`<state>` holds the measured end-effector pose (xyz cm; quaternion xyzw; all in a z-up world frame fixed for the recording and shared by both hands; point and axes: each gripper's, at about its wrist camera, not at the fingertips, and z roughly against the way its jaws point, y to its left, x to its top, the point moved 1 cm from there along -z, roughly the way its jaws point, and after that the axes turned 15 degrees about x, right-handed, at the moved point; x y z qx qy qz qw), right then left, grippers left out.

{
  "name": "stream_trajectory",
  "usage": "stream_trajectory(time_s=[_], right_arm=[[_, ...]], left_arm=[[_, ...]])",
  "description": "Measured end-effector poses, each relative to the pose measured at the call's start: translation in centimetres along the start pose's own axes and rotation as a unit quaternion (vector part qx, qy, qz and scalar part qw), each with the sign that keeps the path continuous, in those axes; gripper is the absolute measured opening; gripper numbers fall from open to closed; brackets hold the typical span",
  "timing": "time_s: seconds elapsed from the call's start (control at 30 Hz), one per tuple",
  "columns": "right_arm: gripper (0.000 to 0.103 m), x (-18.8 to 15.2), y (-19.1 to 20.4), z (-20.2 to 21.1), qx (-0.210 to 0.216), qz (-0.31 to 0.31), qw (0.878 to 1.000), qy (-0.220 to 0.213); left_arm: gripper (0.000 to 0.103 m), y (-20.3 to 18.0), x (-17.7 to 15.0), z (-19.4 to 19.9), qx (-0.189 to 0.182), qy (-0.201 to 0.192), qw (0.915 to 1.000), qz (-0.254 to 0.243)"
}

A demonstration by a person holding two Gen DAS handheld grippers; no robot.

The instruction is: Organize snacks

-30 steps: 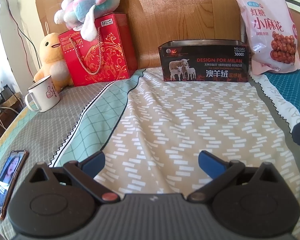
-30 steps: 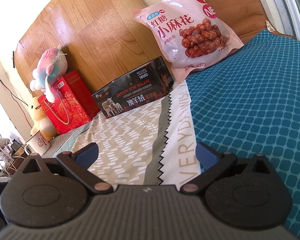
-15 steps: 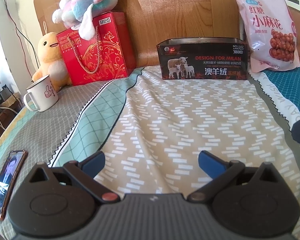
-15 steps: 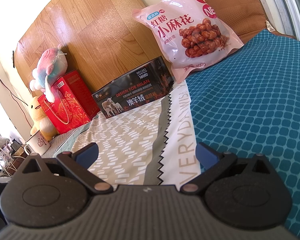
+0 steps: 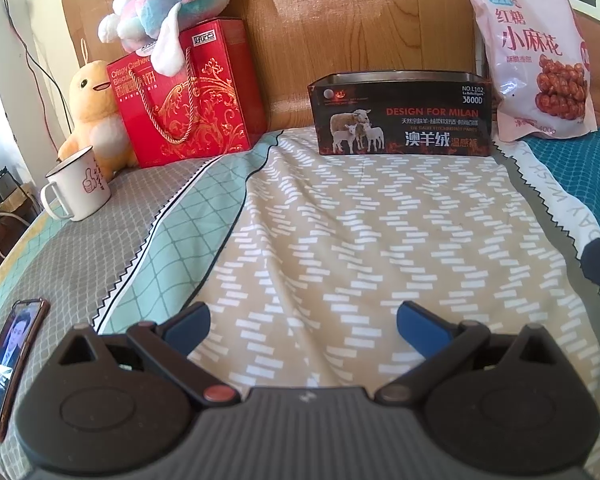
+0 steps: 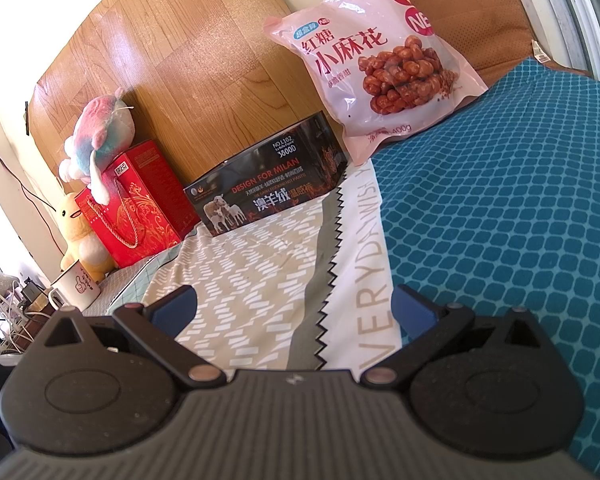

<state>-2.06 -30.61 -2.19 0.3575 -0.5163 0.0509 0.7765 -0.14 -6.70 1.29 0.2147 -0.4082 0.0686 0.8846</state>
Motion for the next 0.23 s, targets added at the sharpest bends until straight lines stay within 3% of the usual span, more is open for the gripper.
stream_trajectory(time_s=[0.23], right_arm=[[0.103, 0.0, 0.0, 0.0, 0.0, -0.001, 1.0, -0.001]], left_arm=[[0.103, 0.01, 0.0, 0.19, -0.012, -0.003, 0.9999, -0.001]])
